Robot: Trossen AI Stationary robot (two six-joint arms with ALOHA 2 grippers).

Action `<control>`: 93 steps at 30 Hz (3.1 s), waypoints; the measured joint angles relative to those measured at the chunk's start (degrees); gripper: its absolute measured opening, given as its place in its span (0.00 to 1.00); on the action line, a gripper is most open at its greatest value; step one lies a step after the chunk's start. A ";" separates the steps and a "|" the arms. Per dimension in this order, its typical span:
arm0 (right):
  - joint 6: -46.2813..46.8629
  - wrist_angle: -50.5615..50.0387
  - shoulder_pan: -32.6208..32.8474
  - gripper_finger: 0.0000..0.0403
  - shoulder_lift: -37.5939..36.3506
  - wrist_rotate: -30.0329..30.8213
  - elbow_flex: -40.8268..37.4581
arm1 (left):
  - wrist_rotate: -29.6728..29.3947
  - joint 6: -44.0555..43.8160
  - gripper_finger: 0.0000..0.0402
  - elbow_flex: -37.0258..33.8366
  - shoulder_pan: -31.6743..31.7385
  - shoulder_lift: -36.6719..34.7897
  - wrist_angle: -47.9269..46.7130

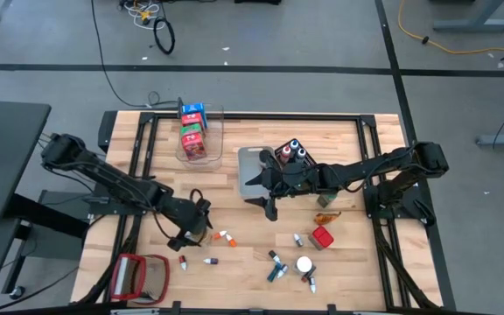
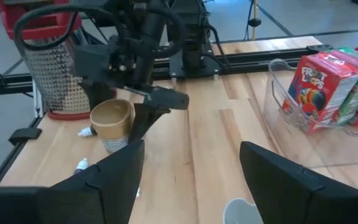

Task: Pick & Place Kitchen Items
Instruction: Put the gold seasoning bottle into the gray bin

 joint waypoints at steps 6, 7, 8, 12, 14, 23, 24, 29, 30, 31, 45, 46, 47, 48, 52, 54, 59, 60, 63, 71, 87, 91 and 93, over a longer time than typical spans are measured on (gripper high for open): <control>-0.19 0.00 0.02 0.68 0.00 -0.02 0.00 | -1.01 1.55 0.79 0.00 -0.02 0.75 -1.23; -0.22 0.00 0.01 0.68 0.00 -0.01 0.00 | -1.18 1.55 0.77 0.00 -0.01 0.73 -1.21; -0.22 0.00 0.00 0.68 0.00 -0.02 0.00 | -1.36 1.49 0.75 0.00 0.00 0.73 -1.09; -1.01 0.02 0.02 0.68 0.00 -0.01 0.00 | -2.34 -1.30 0.71 -0.02 0.00 0.73 0.09; -2.34 0.02 0.00 0.68 0.00 0.00 0.00 | -3.05 -2.93 0.71 -0.02 0.00 0.73 1.39; -3.47 0.02 0.00 0.68 0.00 4.81 0.00 | -15.44 -4.54 0.75 4.41 1.11 0.16 2.70; -3.49 -0.01 0.00 0.68 0.00 4.94 0.00 | -17.28 -4.29 0.75 5.47 1.66 0.16 2.69; -5.48 -3.87 0.45 0.68 -1.64 1.52 -0.02 | -22.94 -5.25 0.72 9.46 6.45 0.14 2.79; -6.21 -5.31 0.70 0.68 -2.70 1.20 -0.02 | -23.91 -6.08 0.72 9.95 7.59 0.14 2.80; -6.98 -7.05 0.95 0.68 -3.91 1.26 -0.02 | -25.13 -6.43 0.73 10.31 8.83 0.16 3.38; -9.02 -26.07 1.49 0.68 -15.65 21.37 0.00 | -17.91 -7.03 0.74 10.96 27.14 10.19 18.89; -9.00 -25.96 1.49 0.68 -15.57 21.33 0.00 | -17.97 -6.99 0.74 10.96 28.07 11.39 18.71; -9.00 -26.36 1.49 0.68 -15.52 21.21 -0.02 | -18.68 -7.18 0.74 11.29 28.76 13.07 19.79; -9.00 -26.27 1.50 0.68 -15.37 20.85 -0.02 | -18.75 -7.69 0.74 11.94 29.41 14.75 21.30; -9.37 -25.66 1.53 0.68 -14.86 18.15 -0.41 | -16.27 -7.48 0.74 15.20 32.20 20.53 21.67; -9.46 -24.24 1.53 0.68 -14.88 17.73 -0.97 | -16.35 -7.32 0.74 16.88 33.17 23.03 19.93; -9.49 -25.69 1.53 0.68 -14.84 17.85 -1.36 | -17.53 -7.25 0.74 20.41 34.72 27.51 17.78; -9.48 -25.73 1.51 0.68 -14.84 17.82 -1.36 | -17.84 -7.27 0.74 20.59 35.04 28.06 17.85; -9.20 -25.68 1.51 0.68 -14.84 17.81 -1.36 | -20.04 -7.66 0.74 21.38 35.69 29.44 17.73; -9.05 -25.89 1.51 0.68 -14.84 17.80 -1.33 | -20.39 -7.78 0.75 21.55 37.54 29.98 16.36; -9.05 -25.15 1.51 0.68 -14.84 16.26 -1.33 | -24.20 -2.49 0.90 21.58 37.16 28.41 17.44; -9.05 -25.05 1.51 0.68 -14.84 16.27 -1.33 | -25.53 -1.71 0.89 21.59 37.03 25.39 16.91; -8.62 -24.91 1.51 0.68 -14.84 16.17 -1.33 | -25.12 -1.24 0.89 21.59 36.98 23.54 16.72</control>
